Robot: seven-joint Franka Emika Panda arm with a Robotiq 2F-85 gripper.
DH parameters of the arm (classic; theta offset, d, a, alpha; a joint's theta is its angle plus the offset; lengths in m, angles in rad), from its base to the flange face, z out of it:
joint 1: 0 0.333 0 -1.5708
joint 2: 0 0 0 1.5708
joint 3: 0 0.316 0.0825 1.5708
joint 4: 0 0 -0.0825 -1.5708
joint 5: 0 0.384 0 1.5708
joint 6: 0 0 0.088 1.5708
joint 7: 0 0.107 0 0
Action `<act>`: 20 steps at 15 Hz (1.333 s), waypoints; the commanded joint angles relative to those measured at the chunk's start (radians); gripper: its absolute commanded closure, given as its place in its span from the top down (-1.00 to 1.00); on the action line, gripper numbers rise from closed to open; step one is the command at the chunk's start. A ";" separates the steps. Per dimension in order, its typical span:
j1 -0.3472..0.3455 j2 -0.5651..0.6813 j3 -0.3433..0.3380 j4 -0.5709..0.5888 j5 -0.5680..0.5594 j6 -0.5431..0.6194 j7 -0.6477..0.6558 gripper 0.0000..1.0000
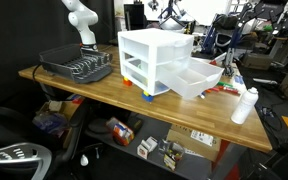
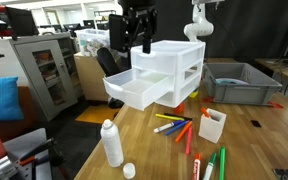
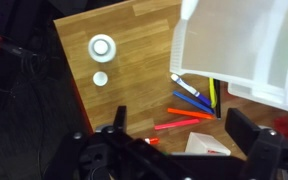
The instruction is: Move the white box from right to left
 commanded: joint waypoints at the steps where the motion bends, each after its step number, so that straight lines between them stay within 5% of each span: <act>1: 0.012 0.144 -0.016 0.098 0.081 0.103 0.057 1.00; 5: 0.017 0.300 -0.033 0.212 0.112 0.146 0.074 1.00; 13: 0.029 0.262 -0.037 0.175 0.093 0.150 0.058 1.00; 20: 0.033 0.420 -0.032 0.277 0.135 0.255 -0.019 1.00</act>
